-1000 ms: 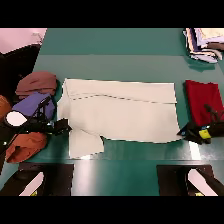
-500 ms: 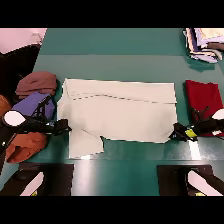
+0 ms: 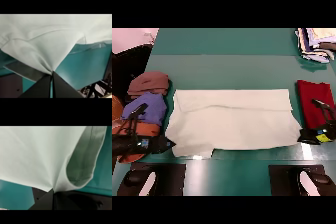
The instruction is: Fold the shirts.
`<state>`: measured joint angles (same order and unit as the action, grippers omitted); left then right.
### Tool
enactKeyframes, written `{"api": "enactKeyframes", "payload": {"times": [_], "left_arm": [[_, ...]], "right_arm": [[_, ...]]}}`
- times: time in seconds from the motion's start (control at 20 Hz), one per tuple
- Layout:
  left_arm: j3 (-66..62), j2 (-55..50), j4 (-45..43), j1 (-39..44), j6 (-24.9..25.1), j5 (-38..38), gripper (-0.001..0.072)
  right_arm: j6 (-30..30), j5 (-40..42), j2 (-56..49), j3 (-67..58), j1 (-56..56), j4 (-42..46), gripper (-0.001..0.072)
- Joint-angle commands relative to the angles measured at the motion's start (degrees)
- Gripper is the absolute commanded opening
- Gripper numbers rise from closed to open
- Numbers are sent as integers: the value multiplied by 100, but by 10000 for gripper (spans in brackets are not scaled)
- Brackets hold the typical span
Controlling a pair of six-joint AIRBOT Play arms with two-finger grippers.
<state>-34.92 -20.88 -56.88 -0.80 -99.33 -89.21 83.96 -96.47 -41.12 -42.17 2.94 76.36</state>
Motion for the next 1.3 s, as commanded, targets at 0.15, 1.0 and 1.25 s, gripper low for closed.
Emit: {"api": "enactKeyframes", "payload": {"times": [0.15,1.0,1.25], "left_arm": [[-927,-232,-479,-2,129,-46,22],[-1283,-4039,-616,-2,1578,3322,27],[-1875,-4035,-608,-2,1574,2785,637]], "right_arm": [[114,-326,153,-839,-15,271,14],[-223,1652,-4236,-3394,-610,-647,279],[-811,887,-4223,-3414,96,-935,329]]}}
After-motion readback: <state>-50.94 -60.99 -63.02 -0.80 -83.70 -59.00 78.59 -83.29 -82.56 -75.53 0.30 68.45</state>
